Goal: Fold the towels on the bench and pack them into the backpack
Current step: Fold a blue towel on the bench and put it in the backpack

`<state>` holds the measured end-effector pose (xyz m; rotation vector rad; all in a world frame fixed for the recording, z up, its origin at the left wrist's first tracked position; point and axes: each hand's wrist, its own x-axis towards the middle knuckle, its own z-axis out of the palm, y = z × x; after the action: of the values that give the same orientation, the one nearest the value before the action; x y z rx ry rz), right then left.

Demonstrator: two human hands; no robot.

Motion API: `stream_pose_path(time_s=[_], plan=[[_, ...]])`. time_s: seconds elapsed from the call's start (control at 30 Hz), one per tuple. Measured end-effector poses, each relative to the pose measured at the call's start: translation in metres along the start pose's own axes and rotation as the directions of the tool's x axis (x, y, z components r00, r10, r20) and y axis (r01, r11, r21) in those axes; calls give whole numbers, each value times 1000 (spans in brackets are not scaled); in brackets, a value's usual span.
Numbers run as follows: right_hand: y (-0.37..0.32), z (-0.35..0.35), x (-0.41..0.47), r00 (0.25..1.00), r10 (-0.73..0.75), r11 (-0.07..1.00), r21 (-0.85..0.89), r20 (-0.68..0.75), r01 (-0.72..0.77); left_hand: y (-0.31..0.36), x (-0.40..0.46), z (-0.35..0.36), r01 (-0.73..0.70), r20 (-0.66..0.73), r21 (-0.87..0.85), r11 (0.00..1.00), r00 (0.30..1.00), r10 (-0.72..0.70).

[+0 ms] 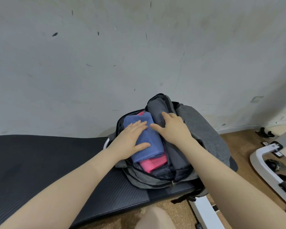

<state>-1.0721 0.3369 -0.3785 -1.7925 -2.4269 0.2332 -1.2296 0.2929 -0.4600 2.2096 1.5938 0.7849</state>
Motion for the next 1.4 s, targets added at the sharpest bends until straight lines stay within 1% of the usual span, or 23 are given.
stream_pose_path(time_s=[0.07, 0.13, 0.2, 0.27, 0.3, 0.33, 0.4, 0.43, 0.47, 0.53, 0.6, 0.63, 0.7, 0.8, 0.9, 0.97, 1.03, 1.1, 1.13, 1.2, 1.27, 1.37, 1.4], plan=[[0, 3, 13, 997, 65, 998, -11, 40, -64, -6, -1, 2, 18, 1, -67, 998, 1000, -18], [4, 9, 21, 990, 110, 994, -9, 91, -109, -11, -1, 8, 13, 10, -83, 996, 1000, -13], [11, 12, 24, 986, 121, 991, 45, 118, -127, -15, -1, 16, -5, -4, -37, 999, 1000, 4], [16, 8, 25, 981, 106, 985, 118, 162, -126, -20, -4, 22, 22, -24, 25, 999, 999, -21], [18, 4, 26, 975, 96, 985, 122, 199, -122, -23, -5, 24, 47, -28, 40, 998, 999, -46], [19, 1, 27, 967, 89, 989, 94, 238, -114, -25, -6, 25, 77, -21, 36, 996, 997, -76], [16, 3, 27, 955, 88, 996, -26, 282, -84, -30, -8, 25, 131, 4, -22, 991, 991, -131], [12, 8, 25, 958, 90, 993, -96, 273, -66, -32, -9, 25, 144, 18, -69, 987, 990, -143], [9, 15, 21, 968, 87, 987, -154, 234, -52, -32, -10, 24, 145, 35, -116, 983, 989, -142], [8, 28, 11, 994, 67, 977, -208, 81, -49, -28, -11, 22, 136, 71, -160, 978, 990, -126], [12, 29, 6, 998, 28, 989, -143, -48, -35, -23, -10, 20, 135, 104, -177, 975, 988, -118], [17, 24, 6, 997, 22, 997, -76, -69, -27, -21, -9, 20, 125, 101, -177, 976, 989, -108], [27, 11, 8, 997, 2, 999, 46, -75, 1, -18, -6, 19, 90, 68, -157, 983, 994, -80], [37, -5, 11, 995, -38, 991, 126, -90, 49, -9, 1, 20, 86, 34, -153, 984, 996, -82], [42, -15, 17, 985, -30, 974, 216, -169, 67, 10, 14, 23, 39, -32, -136, 990, 999, -43], [45, -23, 20, 972, -32, 968, 235, -232, 88, 26, 28, 28, -1, -127, -108, 994, 992, -13], [48, -30, 21, 960, -39, 964, 241, -278, 109, 43, 42, 38, 26, -205, -111, 994, 978, -48], [49, -30, 17, 950, -57, 962, 238, -306, 134, 59, 57, 53, 112, -232, -102, 989, 964, -133], [49, -28, 15, 947, -73, 959, 238, -311, 152, 66, 64, 58, 145, -246, -71, 987, 956, -158], [47, -23, 11, 946, -92, 953, 249, -310, 175, 76, 81, 59, 178, -240, -2, 984, 955, -173], [47, -21, 9, 946, -69, 939, 299, -317, 169, 77, 91, 51, 201, -150, -10, 979, 968, -200], [48, -18, 7, 947, -25, 907, 392, -320, 156, 53, 78, 46, 95, -142, -52, 994, 985, -101], [48, -15, 6, 950, -29, 906, 392, -312, 156, 44, 67, 44, 96, -159, -50, 994, 982, -103]])
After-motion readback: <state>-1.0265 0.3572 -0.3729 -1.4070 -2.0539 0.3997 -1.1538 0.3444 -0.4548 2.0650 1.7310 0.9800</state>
